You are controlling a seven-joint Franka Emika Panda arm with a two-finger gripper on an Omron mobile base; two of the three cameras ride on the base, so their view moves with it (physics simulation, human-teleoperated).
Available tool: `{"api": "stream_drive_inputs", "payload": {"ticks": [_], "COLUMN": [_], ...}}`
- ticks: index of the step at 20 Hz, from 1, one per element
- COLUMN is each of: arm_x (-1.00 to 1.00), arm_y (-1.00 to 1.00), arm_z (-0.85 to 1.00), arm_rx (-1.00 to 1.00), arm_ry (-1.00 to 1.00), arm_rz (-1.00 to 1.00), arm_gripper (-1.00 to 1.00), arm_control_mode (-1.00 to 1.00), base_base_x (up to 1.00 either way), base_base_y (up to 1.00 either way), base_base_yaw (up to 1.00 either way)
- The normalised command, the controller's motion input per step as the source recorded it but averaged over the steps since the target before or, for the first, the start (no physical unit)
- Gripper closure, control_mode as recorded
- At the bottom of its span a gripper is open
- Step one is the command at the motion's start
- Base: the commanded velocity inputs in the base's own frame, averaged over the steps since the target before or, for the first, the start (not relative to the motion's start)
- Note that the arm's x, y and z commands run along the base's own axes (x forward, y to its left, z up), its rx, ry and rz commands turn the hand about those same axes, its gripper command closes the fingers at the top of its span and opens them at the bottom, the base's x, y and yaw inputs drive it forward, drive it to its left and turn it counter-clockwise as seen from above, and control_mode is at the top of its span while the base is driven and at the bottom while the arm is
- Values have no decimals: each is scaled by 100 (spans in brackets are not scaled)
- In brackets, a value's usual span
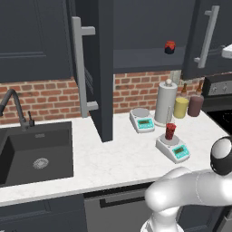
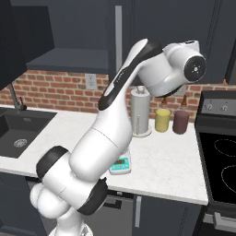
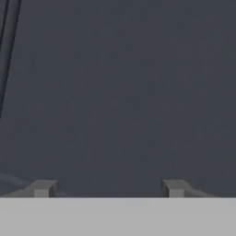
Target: Pick the yogurt and place it on the digital scale for weighing, and close the cabinet.
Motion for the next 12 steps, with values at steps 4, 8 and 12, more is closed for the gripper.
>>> {"api": "stream_drive_inputs", "payload": {"ticks": [4,8,12], "arm_x": [83,88,99], "arm_y": [17,9,2], "arm_z": [-15,-20,-24], "arm_rx": [0,0,0], "arm_ry": [0,0,0], "arm_rz": [0,0,0], "arm_gripper": [-100,-100,-100], "arm_control_mode": [-100,-100,-100], "base_base_x": [0,0,0], "base_base_y": [0,0,0], "base_base_yaw": [0,0,0]}}
